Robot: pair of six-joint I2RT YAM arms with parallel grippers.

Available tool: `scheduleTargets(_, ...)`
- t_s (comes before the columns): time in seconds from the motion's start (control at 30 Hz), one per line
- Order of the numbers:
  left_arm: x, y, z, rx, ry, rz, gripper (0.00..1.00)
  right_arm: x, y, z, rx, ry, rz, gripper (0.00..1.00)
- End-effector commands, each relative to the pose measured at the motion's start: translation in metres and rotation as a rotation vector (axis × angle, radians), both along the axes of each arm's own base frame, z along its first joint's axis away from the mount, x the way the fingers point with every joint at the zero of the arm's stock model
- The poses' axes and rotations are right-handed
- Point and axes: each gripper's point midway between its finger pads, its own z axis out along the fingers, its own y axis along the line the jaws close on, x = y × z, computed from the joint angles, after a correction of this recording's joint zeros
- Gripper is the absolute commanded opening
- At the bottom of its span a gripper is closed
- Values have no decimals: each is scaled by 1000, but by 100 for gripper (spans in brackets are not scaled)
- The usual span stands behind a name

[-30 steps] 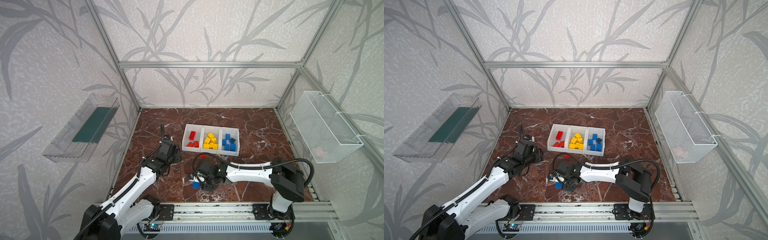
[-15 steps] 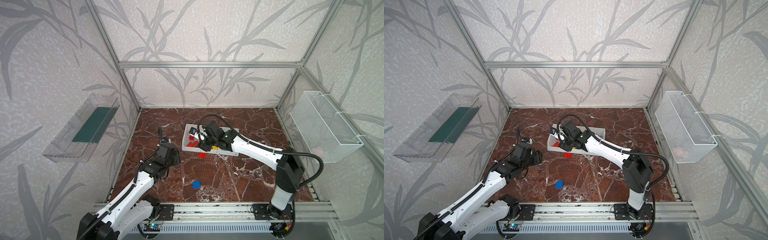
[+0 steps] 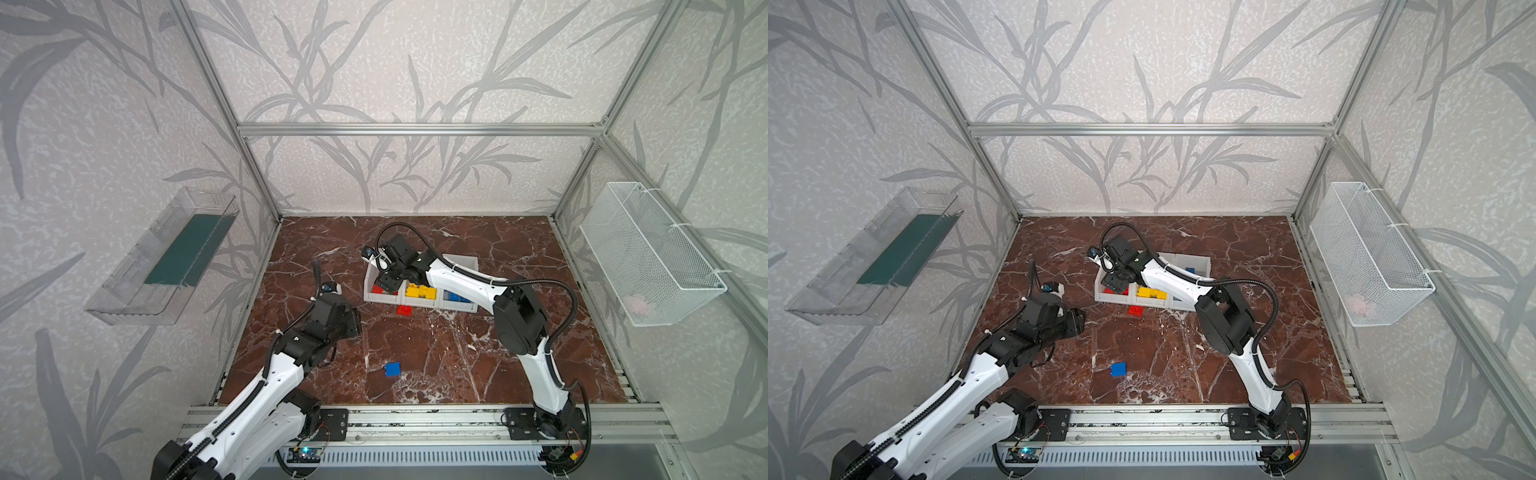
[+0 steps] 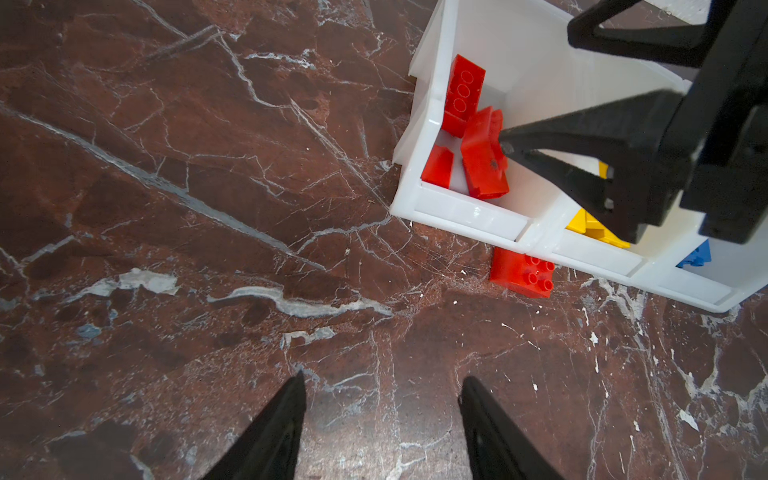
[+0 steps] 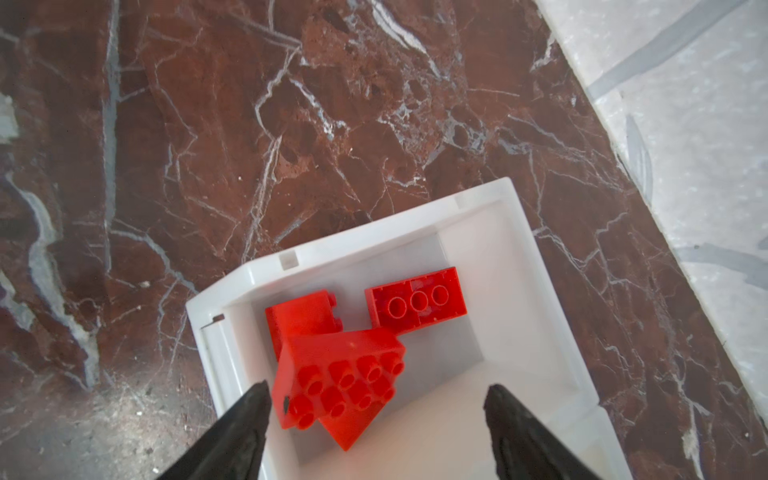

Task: Sort the legos into containers by color
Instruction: 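Open the right gripper and withdraw while the left moves toward the blue brick, then lower the left gripper onto the blue brick, grasp and lift it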

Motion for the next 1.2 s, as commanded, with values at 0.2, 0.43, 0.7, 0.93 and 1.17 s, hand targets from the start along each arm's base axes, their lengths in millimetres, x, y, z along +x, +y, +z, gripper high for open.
scheduleTargets(0.2, -7, -4, -6, -31, 33, -7, 62, -1, -19, 98, 167, -105, -72, 83)
scheduleTargets(0.43, -29, -12, -10, 0, 99, -56, 62, -27, -73, 108, 189, -87, -199, 83)
scheduleTargets(0.7, -62, -48, -26, -10, 206, -128, 63, -73, -158, 85, 283, 33, -396, 84)
scheduleTargets(0.93, -78, -83, -43, -21, 320, -181, 70, -114, -202, 70, 357, 47, -457, 85)
scheduleTargets(1.17, -88, -109, -61, -11, 383, -204, 73, -127, -220, 68, 378, 39, -484, 86)
